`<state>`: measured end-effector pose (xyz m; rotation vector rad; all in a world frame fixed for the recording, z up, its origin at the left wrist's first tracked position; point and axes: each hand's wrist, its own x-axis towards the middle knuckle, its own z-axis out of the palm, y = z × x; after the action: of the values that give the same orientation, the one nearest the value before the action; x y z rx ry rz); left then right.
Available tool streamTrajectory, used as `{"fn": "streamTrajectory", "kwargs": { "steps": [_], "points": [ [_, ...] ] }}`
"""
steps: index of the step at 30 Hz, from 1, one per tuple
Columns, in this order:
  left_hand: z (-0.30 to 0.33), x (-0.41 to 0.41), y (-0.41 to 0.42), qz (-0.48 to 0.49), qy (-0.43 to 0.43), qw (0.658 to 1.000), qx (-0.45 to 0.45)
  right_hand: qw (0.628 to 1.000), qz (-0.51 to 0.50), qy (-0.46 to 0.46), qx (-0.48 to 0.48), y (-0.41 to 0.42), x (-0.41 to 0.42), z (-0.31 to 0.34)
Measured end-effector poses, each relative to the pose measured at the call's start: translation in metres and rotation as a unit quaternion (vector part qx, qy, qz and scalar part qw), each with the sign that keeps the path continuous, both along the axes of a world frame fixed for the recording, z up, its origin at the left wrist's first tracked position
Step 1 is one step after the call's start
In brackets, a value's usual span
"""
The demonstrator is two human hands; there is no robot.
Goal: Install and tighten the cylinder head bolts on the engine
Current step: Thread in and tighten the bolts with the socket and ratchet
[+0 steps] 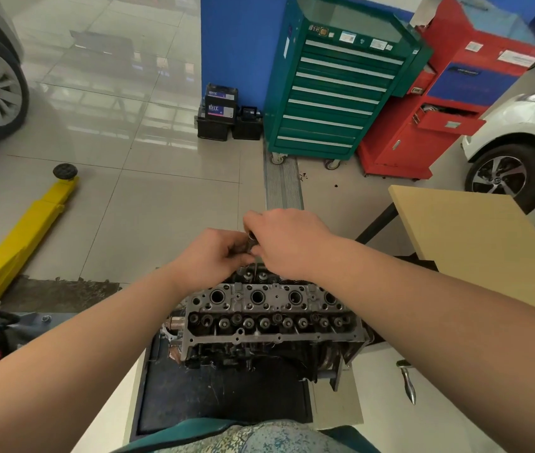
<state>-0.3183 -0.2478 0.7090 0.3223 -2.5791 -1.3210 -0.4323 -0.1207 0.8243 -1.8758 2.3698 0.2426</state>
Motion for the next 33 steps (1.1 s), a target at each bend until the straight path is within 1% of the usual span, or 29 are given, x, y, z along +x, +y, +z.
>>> {"fn": "streamTrajectory", "kwargs": {
  "steps": [2, 4, 5, 8, 10, 12, 15, 17, 18, 20, 23, 25, 27, 29, 31, 33],
  "points": [
    [0.002, 0.0, 0.0, -0.021, -0.009, 1.0, 0.02, 1.0, -0.016, 0.013, -0.004, -0.001, 0.001, -0.001],
    [0.002, -0.001, 0.001, -0.004, -0.002, 0.999, 0.044, 0.998, -0.046, 0.045, -0.015, -0.003, 0.006, -0.001],
    [0.002, -0.002, 0.001, 0.009, 0.002, 0.999, 0.035, 0.997, -0.044, 0.056, -0.018, -0.003, 0.008, -0.001],
    [0.0, -0.005, -0.003, 0.039, -0.017, 0.999, -0.005, 0.999, 0.007, 0.024, -0.024, -0.002, 0.009, -0.003],
    [-0.002, -0.006, -0.007, 0.031, -0.037, 0.999, 0.007, 0.999, 0.03, 0.011, -0.013, -0.003, 0.007, -0.001],
    [-0.002, -0.005, -0.009, 0.006, -0.047, 0.999, 0.009, 1.0, 0.016, 0.018, -0.017, -0.006, 0.007, 0.002],
    [-0.002, -0.002, -0.006, -0.009, -0.012, 0.999, 0.04, 0.999, -0.022, 0.045, -0.021, -0.008, 0.009, -0.002],
    [-0.002, 0.0, -0.003, 0.008, -0.004, 0.998, 0.061, 0.997, -0.048, 0.058, -0.015, -0.007, 0.01, -0.005],
    [-0.003, 0.0, -0.003, 0.018, 0.002, 0.998, 0.054, 0.997, -0.053, 0.059, -0.016, -0.007, 0.009, -0.006],
    [-0.007, -0.001, -0.005, 0.029, 0.006, 0.999, 0.025, 0.998, -0.042, 0.036, -0.014, -0.006, 0.005, -0.005],
    [-0.008, -0.001, -0.011, 0.005, -0.027, 1.0, -0.009, 0.999, 0.024, -0.015, 0.017, -0.005, -0.002, 0.001],
    [-0.007, -0.002, -0.013, -0.025, -0.048, 0.999, -0.01, 0.999, 0.029, -0.004, 0.016, -0.004, 0.0, 0.003],
    [-0.005, -0.001, -0.01, -0.041, -0.038, 0.998, 0.03, 1.0, 0.002, 0.019, -0.002, -0.004, 0.005, 0.004],
    [-0.006, -0.001, -0.006, -0.02, -0.02, 0.998, 0.053, 0.999, -0.017, 0.046, -0.011, -0.004, 0.011, 0.002],
    [-0.006, -0.001, -0.002, 0.022, -0.012, 0.999, 0.035, 0.998, -0.024, 0.057, -0.009, -0.007, 0.016, 0.002],
    [-0.002, -0.001, 0.001, 0.021, -0.001, 1.0, 0.006, 0.998, -0.019, 0.063, -0.006, -0.008, 0.016, 0.002]
  ]
}}
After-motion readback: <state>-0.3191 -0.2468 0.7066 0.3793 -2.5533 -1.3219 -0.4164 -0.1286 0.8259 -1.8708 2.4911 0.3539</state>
